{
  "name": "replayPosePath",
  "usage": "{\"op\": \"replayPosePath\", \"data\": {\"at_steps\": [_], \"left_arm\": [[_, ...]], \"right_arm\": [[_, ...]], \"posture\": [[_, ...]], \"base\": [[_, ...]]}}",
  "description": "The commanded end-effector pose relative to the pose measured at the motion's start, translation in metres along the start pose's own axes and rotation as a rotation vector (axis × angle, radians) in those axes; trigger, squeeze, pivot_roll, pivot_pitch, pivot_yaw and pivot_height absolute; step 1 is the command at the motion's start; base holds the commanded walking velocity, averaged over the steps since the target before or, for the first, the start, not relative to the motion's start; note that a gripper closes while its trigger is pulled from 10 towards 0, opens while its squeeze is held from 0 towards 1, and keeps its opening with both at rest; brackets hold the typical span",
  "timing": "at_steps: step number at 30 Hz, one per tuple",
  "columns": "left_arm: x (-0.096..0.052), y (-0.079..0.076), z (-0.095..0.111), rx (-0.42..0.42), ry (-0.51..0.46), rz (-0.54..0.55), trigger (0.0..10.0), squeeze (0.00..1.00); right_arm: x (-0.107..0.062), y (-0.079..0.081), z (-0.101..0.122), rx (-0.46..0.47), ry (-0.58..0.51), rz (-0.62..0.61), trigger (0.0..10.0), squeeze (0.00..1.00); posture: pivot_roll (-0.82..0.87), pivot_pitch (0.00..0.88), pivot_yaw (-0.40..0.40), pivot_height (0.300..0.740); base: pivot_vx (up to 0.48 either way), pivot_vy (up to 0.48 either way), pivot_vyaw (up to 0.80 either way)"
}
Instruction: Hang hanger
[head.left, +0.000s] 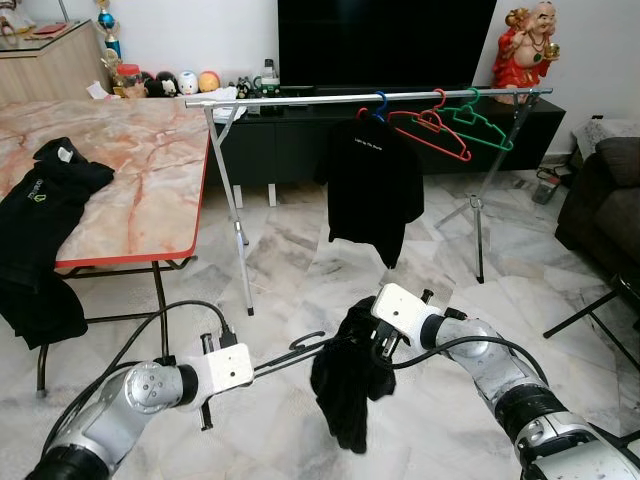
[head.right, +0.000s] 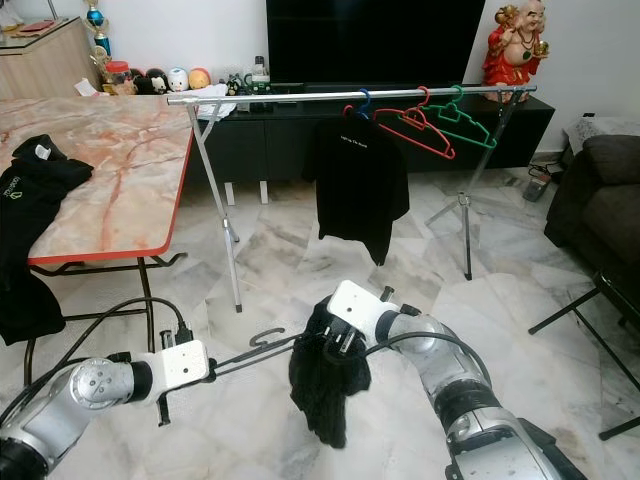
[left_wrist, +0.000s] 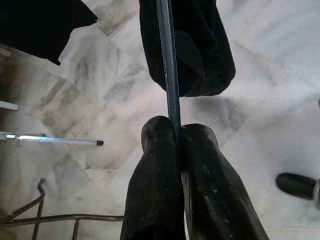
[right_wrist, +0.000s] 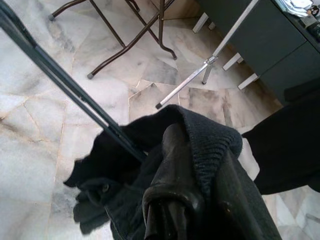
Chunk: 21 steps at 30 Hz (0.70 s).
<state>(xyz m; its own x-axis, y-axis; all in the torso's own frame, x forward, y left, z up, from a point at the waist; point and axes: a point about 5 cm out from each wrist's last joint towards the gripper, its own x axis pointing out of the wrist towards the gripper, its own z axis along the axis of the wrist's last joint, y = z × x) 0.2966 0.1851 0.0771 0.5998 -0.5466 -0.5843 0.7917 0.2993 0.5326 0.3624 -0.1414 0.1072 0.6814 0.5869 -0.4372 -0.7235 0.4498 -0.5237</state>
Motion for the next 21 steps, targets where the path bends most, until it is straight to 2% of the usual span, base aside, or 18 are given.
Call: {"op": "replayPosePath", "data": {"at_steps": [1,8,10,12,15,16,19,20,21], "left_arm": [[0.0,0.001,-0.002,0.028,0.013,-0.006,10.0,0.0],[-0.002,0.006,-0.001,0.062,-0.009,0.016,10.0,0.0],[0.002,0.012,0.005,0.098,-0.04,0.025,10.0,0.0],[0.005,0.011,0.009,0.101,-0.057,0.019,10.0,0.0],[0.013,0.007,0.016,0.122,-0.08,-0.008,10.0,0.0],[0.014,0.006,0.017,0.125,-0.083,-0.011,10.0,0.0],[0.021,0.0,0.024,0.137,-0.105,-0.036,10.0,0.0],[0.021,0.0,0.024,0.137,-0.105,-0.036,10.0,0.0],[0.025,-0.003,0.028,0.136,-0.119,-0.043,10.0,0.0]], "right_arm": [[-0.002,-0.005,0.003,-0.019,-0.011,-0.008,10.0,0.0],[-0.003,-0.005,0.004,-0.058,-0.019,0.002,10.0,0.0],[0.003,0.003,0.018,-0.086,-0.109,0.058,10.0,0.0],[0.006,0.008,0.025,-0.098,-0.156,0.093,10.0,0.0],[0.013,0.022,0.045,-0.115,-0.276,0.18,10.0,0.0],[0.013,0.024,0.047,-0.12,-0.286,0.19,10.0,0.0],[0.019,0.043,0.06,-0.146,-0.362,0.298,10.0,0.0],[0.019,0.043,0.06,-0.146,-0.362,0.298,10.0,0.0],[0.021,0.053,0.065,-0.144,-0.396,0.347,10.0,0.0]], "posture": [[0.13,0.0,-0.041,0.74],[0.13,0.0,-0.041,0.74],[0.14,0.0,-0.036,0.74],[0.14,0.0,-0.036,0.74],[0.13,0.0,-0.033,0.74],[0.13,0.0,-0.033,0.74],[0.13,0.0,-0.035,0.74],[0.13,0.0,-0.035,0.74],[0.13,0.0,-0.037,0.74]], "base": [[0.0,0.0,0.0],[0.0,0.0,0.0],[0.0,0.0,0.0],[0.0,0.0,0.0],[0.0,0.0,0.0],[0.0,0.0,0.0],[0.0,0.0,0.0],[0.0,0.0,0.0],[0.0,0.0,0.0]]}}
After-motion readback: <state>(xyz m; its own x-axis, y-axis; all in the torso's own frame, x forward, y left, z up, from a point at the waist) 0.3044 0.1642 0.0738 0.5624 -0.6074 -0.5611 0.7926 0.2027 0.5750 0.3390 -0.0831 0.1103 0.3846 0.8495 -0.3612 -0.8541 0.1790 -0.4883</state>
